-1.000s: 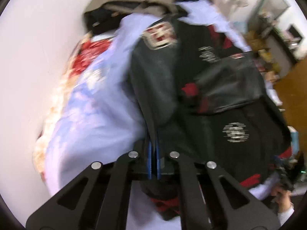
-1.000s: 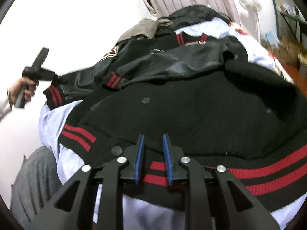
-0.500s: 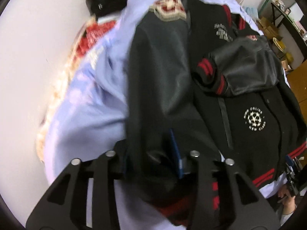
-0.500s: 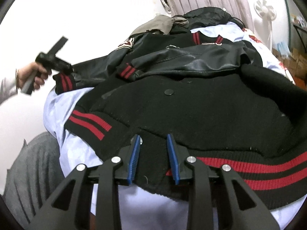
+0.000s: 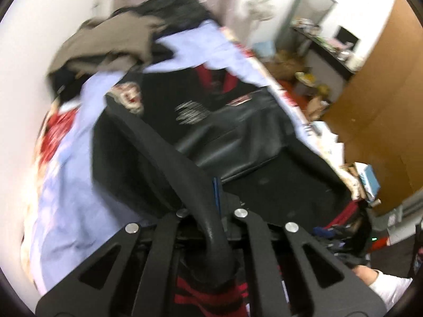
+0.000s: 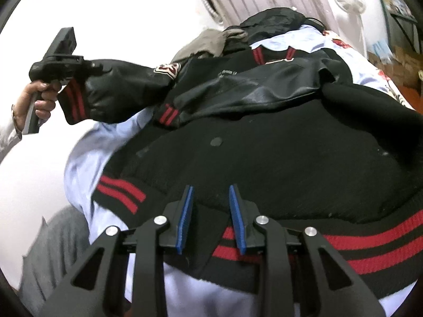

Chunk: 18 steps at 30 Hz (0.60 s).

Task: Fold large clothes

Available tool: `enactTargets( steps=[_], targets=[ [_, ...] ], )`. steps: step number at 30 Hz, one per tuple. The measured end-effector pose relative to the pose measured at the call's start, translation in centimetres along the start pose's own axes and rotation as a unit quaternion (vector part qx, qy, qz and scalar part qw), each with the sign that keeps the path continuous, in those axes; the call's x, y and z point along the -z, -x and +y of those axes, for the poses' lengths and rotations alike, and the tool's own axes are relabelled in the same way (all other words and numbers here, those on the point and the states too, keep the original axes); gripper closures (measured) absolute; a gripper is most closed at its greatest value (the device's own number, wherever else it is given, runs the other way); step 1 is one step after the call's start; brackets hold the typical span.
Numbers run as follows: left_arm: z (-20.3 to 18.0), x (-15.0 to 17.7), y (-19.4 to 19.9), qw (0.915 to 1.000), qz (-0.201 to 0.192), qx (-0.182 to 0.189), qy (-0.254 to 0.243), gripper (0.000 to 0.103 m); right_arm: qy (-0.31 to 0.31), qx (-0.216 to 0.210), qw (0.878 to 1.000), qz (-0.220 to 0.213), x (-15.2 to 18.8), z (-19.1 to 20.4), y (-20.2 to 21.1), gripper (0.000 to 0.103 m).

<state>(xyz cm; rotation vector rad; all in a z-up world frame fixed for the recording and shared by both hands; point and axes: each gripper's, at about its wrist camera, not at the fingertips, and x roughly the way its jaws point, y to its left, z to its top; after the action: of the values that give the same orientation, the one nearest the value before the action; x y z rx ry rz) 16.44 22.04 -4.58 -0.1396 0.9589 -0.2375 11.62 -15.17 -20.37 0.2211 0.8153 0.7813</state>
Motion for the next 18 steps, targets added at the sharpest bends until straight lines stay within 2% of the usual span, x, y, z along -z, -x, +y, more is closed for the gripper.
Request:
enactTargets(
  steps=[4,8,13,18],
  targets=[
    [-5.9,-2.9,-2.9,0.9984,0.014,0.028,-0.047,0.099,-0.029,-0.015,0.999,-0.021,-0.9,-1.3,0.9,0.074],
    [-11.8,-4.9,-8.5,0.9931,0.060,0.032,-0.096,0.099,-0.084,-0.030,0.995,-0.049,-1.8,-3.6,1.9,0.073],
    [-18.3,-6.2,-18.3,0.9814,0.113,-0.029,-0.153,0.099,-0.158,-0.041,0.982,-0.090,-2.6,-6.9,3.4,0.073],
    [-23.0,-6.4,-27.5,0.9722,0.156,-0.044,-0.169,0.099,-0.210,-0.040,0.971,-0.108,-2.6,-8.8,3.8,0.073]
  ],
)
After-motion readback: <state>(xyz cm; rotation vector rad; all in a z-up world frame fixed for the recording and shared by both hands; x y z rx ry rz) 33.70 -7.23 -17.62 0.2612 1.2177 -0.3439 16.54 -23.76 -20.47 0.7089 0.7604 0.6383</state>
